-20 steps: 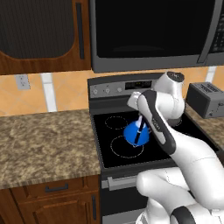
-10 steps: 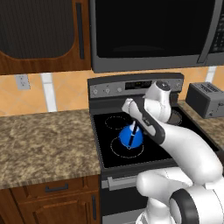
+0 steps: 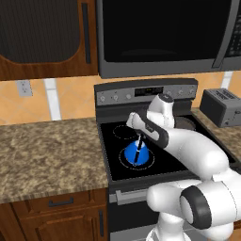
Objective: Pick the kettle from the counter and place it on a stove burner. Then turn the burner on.
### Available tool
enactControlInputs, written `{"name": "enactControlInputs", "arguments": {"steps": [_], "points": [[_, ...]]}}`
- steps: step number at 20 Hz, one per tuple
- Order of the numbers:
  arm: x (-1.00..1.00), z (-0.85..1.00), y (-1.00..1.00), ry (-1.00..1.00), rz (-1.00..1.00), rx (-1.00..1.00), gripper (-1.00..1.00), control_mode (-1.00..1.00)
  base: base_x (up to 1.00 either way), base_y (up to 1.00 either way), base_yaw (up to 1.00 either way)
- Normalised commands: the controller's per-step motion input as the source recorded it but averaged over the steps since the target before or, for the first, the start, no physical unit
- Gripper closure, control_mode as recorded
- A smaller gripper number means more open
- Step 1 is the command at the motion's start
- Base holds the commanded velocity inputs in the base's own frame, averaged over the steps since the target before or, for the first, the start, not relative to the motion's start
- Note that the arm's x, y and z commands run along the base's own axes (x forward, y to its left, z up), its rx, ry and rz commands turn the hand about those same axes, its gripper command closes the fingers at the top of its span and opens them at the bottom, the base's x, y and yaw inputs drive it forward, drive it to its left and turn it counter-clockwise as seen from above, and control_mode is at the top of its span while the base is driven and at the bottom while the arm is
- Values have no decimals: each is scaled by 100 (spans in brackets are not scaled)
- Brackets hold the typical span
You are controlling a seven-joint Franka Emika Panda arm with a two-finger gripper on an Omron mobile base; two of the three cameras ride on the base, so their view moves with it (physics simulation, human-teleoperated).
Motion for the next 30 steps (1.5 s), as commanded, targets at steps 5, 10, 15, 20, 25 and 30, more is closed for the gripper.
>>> {"name": "enactControlInputs", "arguments": {"steps": [5,10,15,20,25,30], "points": [[44,-9,-14,-1,0,0,100,-100,0,0,0],[15,-14,0,0,0,0,100,-100,0,0,0],[14,-35,0,0,0,0,100,-100,0,0,0],[1,-8,0,0,0,0,-100,-100,0,0,0],[0,0,0,0,0,0,-100,-100,0,0,0],[0,6,4,-7,0,0,-100,-100,0,0,0]]}}
